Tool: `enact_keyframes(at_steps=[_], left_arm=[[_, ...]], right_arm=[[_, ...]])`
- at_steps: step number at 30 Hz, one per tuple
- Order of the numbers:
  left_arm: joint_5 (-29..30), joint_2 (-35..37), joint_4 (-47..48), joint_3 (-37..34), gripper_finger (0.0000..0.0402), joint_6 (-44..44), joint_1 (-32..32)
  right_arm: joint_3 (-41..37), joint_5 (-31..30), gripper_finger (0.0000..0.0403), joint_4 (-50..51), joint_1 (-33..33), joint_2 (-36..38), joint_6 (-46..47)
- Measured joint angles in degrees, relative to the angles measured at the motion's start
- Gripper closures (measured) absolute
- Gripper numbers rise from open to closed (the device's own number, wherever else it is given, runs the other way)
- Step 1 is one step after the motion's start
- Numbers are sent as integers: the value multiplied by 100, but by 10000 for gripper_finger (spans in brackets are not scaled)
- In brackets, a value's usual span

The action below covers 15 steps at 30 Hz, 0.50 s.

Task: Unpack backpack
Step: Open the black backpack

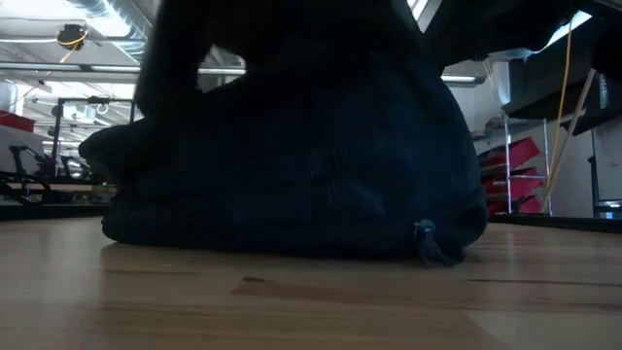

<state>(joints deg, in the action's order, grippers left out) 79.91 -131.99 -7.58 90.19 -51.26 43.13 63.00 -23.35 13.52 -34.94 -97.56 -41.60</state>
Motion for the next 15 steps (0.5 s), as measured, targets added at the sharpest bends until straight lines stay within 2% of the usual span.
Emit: enact_keyframes(at_steps=[4, 9, 15], left_arm=[[-84, 291, 942, 0, 401, -339, 73], [-442, 524, 2427, 2, 402, -1459, 93], [-787, 534, 3629, 2, 402, -2752, 127]], right_arm=[[12, 4, 403, -46, 0, 2, 12], [10, 41, 403, 58, 0, 4, 90], [-2, -44, 403, 262, -111, 4, 118]])
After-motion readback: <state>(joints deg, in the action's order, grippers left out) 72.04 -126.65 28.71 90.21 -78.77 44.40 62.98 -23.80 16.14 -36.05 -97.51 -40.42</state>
